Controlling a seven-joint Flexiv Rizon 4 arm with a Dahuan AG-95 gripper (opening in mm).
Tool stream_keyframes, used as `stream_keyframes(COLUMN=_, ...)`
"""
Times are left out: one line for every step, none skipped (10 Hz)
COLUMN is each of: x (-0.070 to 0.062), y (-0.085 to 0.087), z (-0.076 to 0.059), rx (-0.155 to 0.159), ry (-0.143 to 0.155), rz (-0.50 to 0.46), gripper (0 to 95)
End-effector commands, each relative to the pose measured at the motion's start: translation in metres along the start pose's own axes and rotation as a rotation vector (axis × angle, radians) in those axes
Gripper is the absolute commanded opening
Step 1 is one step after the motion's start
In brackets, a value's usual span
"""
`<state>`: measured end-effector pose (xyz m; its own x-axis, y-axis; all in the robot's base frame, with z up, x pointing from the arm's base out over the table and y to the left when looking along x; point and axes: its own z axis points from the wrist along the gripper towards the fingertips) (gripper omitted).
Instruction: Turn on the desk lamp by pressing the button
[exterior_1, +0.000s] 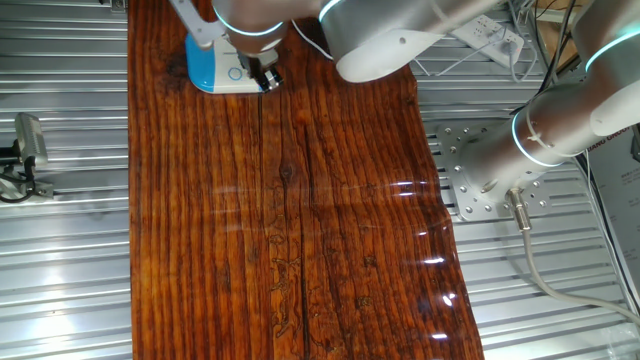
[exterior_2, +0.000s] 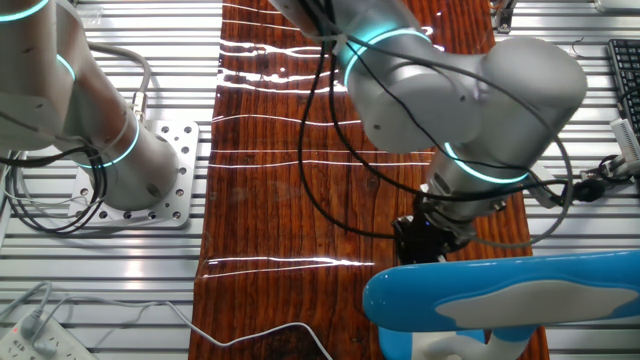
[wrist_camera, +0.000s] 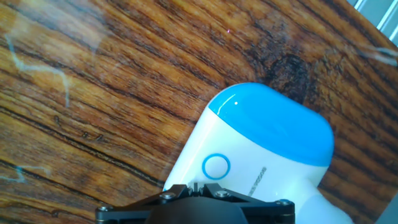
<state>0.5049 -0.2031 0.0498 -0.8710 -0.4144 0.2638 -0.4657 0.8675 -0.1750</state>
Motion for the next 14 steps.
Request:
stream_keyframes(x=-0.0011, y=-0.0011, z=0.0011, rx=0.012, ry=0.002, rz=-0.009, gripper=0.0)
stream_keyframes(x=-0.0015, y=-0.0017, z=0.0018, rx=0.014, ry=0.002, rz=-0.011, gripper=0.0)
stream_keyframes(x=-0.0015, y=-0.0016, z=0.0017, rx=0.027, ry=0.010, rz=-0.019, gripper=0.0)
stream_keyframes(x=-0.0015, y=-0.0017, z=0.0018, rx=0.037, ry=0.016, rz=-0.024, gripper=0.0)
stream_keyframes(x=-0.0018, y=-0.0021, z=0.0024, rx=0.061, ry=0.027, rz=-0.045, gripper=0.0)
stream_keyframes(x=-0.0020, y=-0.0023, z=0.0029, rx=0.074, ry=0.033, rz=-0.055, gripper=0.0)
stream_keyframes(x=-0.0026, y=-0.0030, z=0.0040, rx=0.079, ry=0.033, rz=-0.064, gripper=0.0)
stream_keyframes(x=-0.0028, y=-0.0033, z=0.0045, rx=0.091, ry=0.036, rz=-0.077, gripper=0.0)
stream_keyframes(x=-0.0029, y=-0.0033, z=0.0046, rx=0.105, ry=0.037, rz=-0.091, gripper=0.0)
stream_keyframes(x=-0.0029, y=-0.0033, z=0.0046, rx=0.104, ry=0.036, rz=-0.091, gripper=0.0)
stream_keyframes(x=-0.0029, y=-0.0033, z=0.0046, rx=0.104, ry=0.035, rz=-0.092, gripper=0.0)
stream_keyframes(x=-0.0029, y=-0.0033, z=0.0046, rx=0.108, ry=0.033, rz=-0.099, gripper=0.0)
stream_keyframes(x=-0.0029, y=-0.0033, z=0.0046, rx=0.115, ry=0.033, rz=-0.108, gripper=0.0)
stream_keyframes(x=-0.0028, y=-0.0032, z=0.0047, rx=0.106, ry=0.036, rz=-0.097, gripper=0.0)
